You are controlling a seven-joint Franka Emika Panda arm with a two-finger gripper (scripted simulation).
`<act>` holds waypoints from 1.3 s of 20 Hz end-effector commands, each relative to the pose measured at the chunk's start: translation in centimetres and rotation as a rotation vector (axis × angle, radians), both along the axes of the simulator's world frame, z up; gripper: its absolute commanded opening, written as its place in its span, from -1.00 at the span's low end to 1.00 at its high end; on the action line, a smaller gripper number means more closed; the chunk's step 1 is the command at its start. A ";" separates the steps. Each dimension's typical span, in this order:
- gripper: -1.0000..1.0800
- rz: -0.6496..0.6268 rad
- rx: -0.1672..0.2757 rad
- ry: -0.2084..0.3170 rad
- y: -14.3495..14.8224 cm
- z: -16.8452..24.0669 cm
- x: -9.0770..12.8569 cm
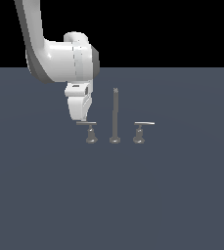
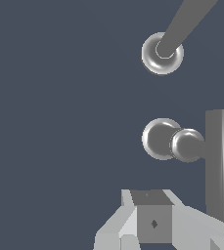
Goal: Turn on the faucet by rotating a designated handle.
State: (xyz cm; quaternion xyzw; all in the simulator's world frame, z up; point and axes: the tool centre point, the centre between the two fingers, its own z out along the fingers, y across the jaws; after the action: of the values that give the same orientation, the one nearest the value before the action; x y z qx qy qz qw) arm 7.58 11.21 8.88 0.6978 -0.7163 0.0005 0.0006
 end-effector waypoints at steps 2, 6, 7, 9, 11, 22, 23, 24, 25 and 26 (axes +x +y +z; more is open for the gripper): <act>-1.00 0.001 0.000 0.000 0.7 0.0 -0.9; -1.00 0.001 0.001 0.000 1.5 0.0 -2.2; -1.00 0.000 0.001 0.000 1.7 0.0 -2.5; -1.00 0.000 0.001 0.000 1.9 0.0 -2.8; -1.00 -0.006 0.001 -0.008 1.2 0.0 -2.3; -1.00 -0.001 0.002 -0.002 1.2 0.0 -5.9; -1.00 -0.001 0.002 -0.001 1.2 0.0 -6.2; -1.00 -0.001 0.002 -0.001 1.2 0.0 -6.5; -1.00 -0.001 0.002 -0.001 1.2 0.0 -6.5; -1.00 0.009 0.008 -0.008 2.0 0.0 -6.0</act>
State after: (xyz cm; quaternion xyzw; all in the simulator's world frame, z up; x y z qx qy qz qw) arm 1.47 13.26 8.87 0.7017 -0.7125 0.0002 -0.0046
